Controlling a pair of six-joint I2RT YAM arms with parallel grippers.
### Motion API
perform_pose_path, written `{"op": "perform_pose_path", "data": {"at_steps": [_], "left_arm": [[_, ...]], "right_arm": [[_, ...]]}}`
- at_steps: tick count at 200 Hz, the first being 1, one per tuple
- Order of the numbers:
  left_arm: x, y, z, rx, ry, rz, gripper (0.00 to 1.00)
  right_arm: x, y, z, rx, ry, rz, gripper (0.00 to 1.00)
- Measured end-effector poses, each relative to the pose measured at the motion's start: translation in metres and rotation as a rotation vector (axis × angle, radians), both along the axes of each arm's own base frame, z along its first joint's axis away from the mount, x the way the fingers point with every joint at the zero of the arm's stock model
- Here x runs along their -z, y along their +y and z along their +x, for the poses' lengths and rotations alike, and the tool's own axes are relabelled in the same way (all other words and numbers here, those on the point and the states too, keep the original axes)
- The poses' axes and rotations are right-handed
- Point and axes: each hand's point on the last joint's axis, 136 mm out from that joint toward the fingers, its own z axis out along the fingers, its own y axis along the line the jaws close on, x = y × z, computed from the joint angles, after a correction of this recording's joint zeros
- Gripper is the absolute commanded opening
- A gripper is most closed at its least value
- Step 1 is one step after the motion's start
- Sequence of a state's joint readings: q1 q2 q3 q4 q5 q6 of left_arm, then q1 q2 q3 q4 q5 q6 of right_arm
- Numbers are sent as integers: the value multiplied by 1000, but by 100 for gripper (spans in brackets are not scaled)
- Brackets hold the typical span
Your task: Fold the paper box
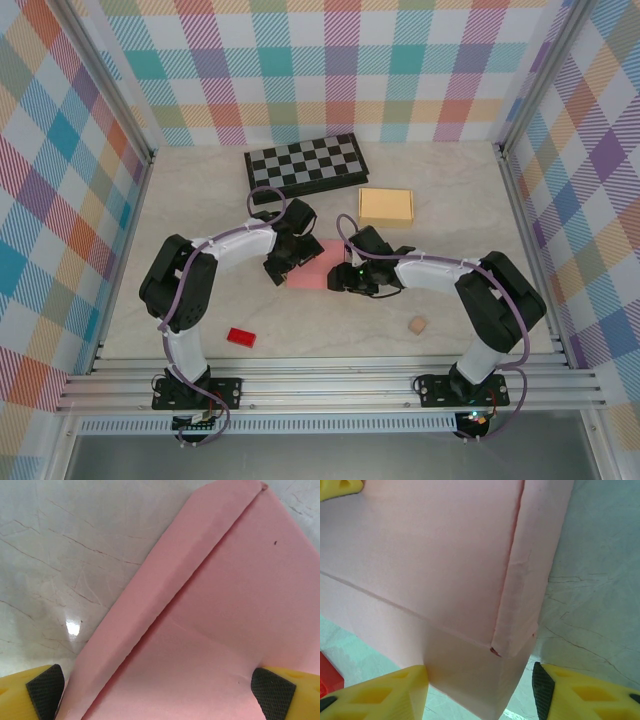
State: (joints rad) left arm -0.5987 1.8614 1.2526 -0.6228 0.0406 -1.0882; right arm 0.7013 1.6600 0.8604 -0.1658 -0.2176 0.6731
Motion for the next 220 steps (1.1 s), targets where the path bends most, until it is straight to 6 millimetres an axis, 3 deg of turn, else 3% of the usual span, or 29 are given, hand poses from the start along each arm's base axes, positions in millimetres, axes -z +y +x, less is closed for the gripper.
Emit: {"op": "perform_pose_path", "data": {"at_steps": [167, 220], "left_arm": [[13, -7, 15, 51, -145, -37, 100], [13, -7, 15, 51, -146, -35, 100]], "right_arm": [[8, -5, -6, -2, 17, -16, 62], [-1, -15, -8, 6, -3, -46, 60]]}}
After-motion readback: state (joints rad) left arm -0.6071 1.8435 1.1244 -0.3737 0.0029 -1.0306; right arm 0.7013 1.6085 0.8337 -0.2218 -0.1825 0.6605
